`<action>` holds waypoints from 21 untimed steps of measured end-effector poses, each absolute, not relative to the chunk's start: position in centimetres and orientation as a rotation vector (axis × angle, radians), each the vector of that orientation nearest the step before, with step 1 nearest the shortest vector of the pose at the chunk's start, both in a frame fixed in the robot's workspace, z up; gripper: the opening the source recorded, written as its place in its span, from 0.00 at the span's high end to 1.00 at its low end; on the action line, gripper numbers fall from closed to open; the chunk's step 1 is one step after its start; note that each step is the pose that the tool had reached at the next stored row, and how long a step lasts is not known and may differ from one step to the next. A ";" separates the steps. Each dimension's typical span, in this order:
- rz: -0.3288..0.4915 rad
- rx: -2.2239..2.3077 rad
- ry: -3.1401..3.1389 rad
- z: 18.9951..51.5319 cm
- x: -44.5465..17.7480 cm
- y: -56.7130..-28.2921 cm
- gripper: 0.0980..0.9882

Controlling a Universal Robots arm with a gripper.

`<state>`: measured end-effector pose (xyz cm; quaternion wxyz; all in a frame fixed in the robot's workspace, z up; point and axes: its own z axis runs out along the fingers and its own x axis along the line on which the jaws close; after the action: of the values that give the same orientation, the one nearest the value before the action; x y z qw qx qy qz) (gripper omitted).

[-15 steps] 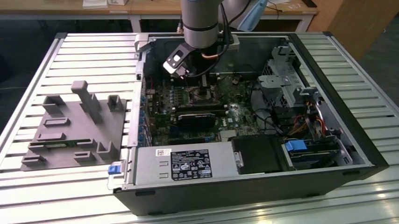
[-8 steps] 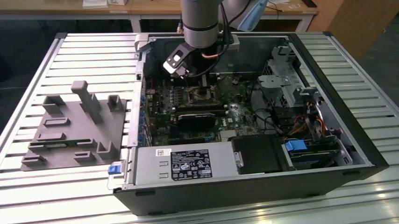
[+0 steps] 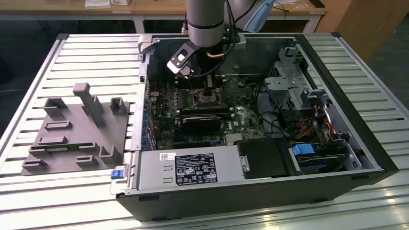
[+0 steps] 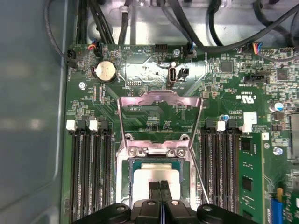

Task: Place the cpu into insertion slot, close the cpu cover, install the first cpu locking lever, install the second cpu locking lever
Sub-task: 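Place the cpu into insertion slot, then close the cpu cover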

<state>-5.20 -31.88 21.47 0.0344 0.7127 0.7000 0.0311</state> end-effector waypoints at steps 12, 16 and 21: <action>0.099 2.192 2.153 24.2 -5.2 -31.9 1.00; 0.099 2.192 2.153 24.4 -5.2 -31.9 1.00; 0.099 2.192 2.153 24.5 -5.2 -31.9 1.00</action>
<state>-5.19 -31.88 24.49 0.0339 0.7127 0.6999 0.0323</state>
